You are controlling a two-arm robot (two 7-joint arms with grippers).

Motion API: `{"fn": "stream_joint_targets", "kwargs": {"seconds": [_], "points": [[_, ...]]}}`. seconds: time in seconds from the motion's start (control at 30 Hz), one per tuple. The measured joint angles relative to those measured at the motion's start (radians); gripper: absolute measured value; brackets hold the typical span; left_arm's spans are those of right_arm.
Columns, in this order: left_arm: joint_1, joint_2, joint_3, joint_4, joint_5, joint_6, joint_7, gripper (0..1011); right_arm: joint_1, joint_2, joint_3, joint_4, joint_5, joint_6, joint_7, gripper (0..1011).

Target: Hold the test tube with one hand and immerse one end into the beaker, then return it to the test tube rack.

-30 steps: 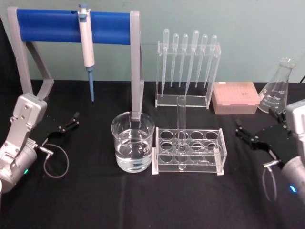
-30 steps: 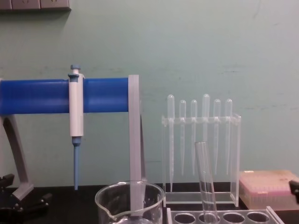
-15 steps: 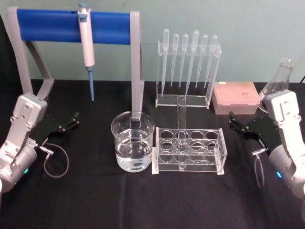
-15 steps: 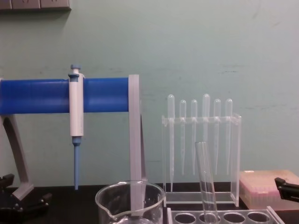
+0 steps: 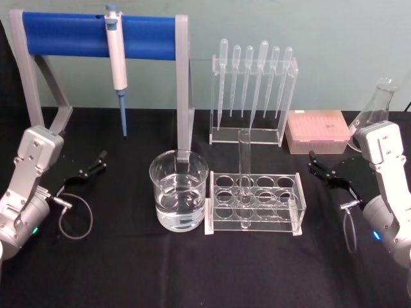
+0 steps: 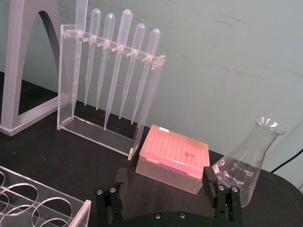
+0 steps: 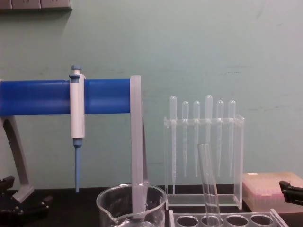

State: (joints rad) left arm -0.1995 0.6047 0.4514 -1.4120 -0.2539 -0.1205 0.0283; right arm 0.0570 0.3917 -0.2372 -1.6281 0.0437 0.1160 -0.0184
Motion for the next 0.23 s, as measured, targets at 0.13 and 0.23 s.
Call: {"fn": "stream_joint_targets", "kwargs": {"seconds": [0.13,0.23], "points": [[0.0,0.0,0.0,0.0,0.0,0.0,0.0,1000,0.0,0.0,0.0,0.0,0.002,0.001,0.0,1003],[0.0,0.0,0.0,0.0,0.0,0.0,0.0,1000,0.0,0.001,0.0,0.0,0.003,0.001,0.0,1003]]}}
